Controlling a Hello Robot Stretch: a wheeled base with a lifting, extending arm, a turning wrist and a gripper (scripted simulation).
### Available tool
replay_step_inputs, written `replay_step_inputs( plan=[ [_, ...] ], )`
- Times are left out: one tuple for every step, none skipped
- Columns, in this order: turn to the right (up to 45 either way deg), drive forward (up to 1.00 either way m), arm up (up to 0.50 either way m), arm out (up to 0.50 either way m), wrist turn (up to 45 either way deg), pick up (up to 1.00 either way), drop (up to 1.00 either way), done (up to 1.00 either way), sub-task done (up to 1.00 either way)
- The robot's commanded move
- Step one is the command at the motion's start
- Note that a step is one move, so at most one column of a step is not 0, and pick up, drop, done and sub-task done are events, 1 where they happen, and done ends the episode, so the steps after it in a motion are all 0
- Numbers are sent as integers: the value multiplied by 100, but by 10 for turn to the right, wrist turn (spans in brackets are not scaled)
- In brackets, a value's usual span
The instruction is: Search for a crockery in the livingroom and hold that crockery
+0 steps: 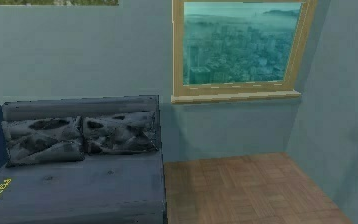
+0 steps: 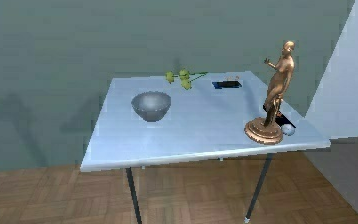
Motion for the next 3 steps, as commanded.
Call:
replay_step_inputs(
  plan=[
    [0, 0, 50, 0, 0, 0, 0, 0, 0],
    [0, 0, 38, 0, 0, 0, 0, 0, 0],
    [0, 0, 0, 50, 0, 0, 0, 0, 0]
  ],
)
